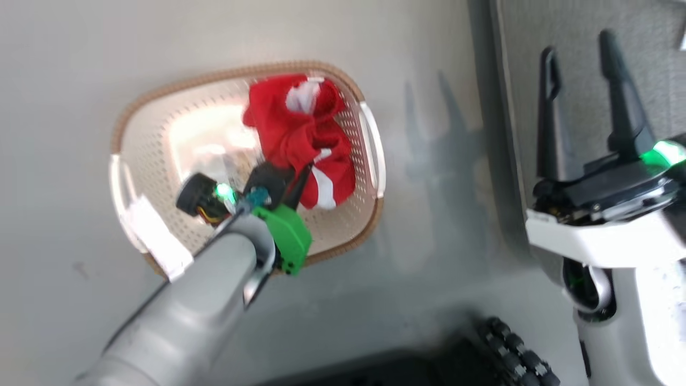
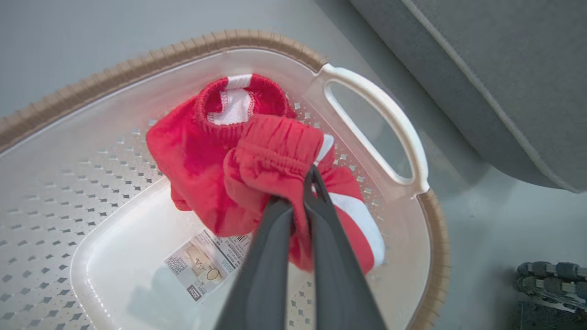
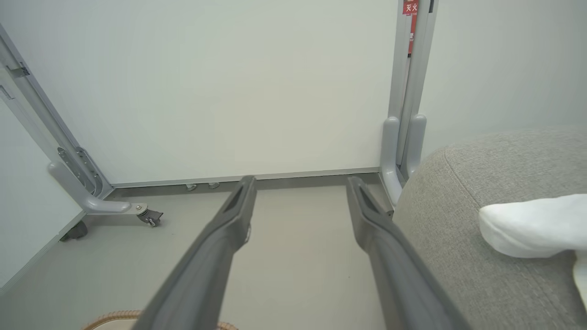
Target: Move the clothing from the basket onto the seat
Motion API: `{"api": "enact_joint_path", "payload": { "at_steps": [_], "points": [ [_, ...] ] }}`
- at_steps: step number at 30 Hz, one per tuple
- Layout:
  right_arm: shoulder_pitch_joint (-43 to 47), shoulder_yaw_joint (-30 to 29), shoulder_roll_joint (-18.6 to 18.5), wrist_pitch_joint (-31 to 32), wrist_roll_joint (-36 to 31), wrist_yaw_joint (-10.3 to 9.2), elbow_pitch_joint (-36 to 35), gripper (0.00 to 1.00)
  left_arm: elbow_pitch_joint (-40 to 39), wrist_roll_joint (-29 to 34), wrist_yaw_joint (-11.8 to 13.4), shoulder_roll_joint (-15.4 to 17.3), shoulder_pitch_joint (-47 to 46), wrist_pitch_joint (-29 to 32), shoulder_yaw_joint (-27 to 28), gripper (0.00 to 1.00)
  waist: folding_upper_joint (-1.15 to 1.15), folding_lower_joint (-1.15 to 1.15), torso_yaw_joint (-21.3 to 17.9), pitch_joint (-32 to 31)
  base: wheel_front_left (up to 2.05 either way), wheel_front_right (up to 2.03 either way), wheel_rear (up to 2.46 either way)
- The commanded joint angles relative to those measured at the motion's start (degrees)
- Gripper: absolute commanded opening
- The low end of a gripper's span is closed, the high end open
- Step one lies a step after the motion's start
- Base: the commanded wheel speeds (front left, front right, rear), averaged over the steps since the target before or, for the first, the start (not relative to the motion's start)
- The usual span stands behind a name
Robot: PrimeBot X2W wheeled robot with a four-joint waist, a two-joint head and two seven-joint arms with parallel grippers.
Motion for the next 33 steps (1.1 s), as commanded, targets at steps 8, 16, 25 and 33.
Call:
{"api": "enact_joint_path", "payload": {
  "at_steps": [8,16,25,33],
  "points": [
    [8.2,1.5,-0.2,-0.1,0.9,-0.06,4.6,1.00,-11.5,10.4,1.0,0.9,14.1,0.0,11.7,0.00,0.00,0.00,6.4,-25.8,0.00,0.00,0.00],
    [14.8,2.6,-0.2,-0.1,2.4,-0.06,7.7,1.00,-21.6,17.0,0.4,0.2,24.3,0.0,22.4,0.00,0.00,0.00,6.1,-37.4,0.00,0.00,0.00],
    [20.4,4.9,-0.2,-0.1,2.9,-0.06,10.3,1.00,-30.1,21.0,-1.5,-2.2,30.5,0.0,30.9,0.00,0.00,0.00,5.3,-45.7,0.00,0.00,0.00],
    [22.1,7.1,-0.2,-0.1,2.6,-0.06,11.6,1.00,-33.8,22.8,-3.9,-4.3,29.9,0.0,32.9,0.00,0.00,0.00,5.1,-48.3,0.00,0.00,0.00]
  ]
}}
